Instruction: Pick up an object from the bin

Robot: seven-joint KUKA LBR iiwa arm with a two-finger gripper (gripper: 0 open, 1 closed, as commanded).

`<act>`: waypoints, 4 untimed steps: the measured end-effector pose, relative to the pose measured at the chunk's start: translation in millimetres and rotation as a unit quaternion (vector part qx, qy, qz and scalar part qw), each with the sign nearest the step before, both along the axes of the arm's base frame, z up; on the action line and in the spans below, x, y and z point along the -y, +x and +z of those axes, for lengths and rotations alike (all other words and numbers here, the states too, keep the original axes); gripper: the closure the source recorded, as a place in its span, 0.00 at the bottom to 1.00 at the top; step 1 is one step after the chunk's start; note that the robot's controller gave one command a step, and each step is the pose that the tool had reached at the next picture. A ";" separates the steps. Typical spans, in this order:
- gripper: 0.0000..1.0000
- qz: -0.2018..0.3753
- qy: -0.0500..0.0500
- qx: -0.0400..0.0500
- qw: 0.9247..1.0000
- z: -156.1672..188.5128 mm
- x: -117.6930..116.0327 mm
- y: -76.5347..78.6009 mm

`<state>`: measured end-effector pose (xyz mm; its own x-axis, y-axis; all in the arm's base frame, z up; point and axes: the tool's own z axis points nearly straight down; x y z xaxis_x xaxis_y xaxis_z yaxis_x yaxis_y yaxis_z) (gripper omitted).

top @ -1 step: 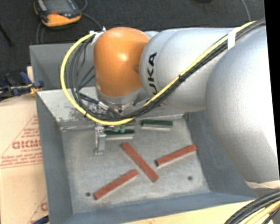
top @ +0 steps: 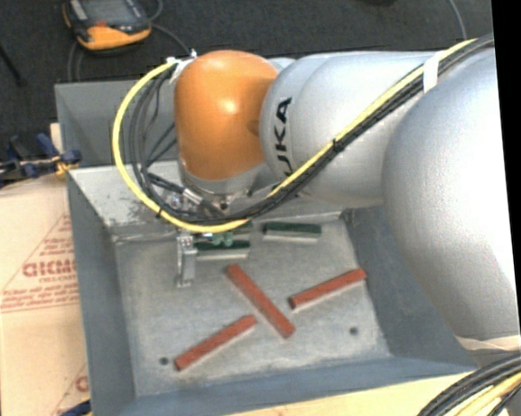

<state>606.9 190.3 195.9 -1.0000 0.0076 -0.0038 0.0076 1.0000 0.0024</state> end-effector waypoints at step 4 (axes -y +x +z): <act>0.00 0.240 -0.002 0.001 0.971 -63.1 129.3 -29.0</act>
Offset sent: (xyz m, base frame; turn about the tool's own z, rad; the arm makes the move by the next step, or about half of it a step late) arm 0.0155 -0.1024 -0.0186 -0.1253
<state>577.9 61.0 132.9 -0.8881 -0.4596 -0.0046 -0.4596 0.8881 -0.0010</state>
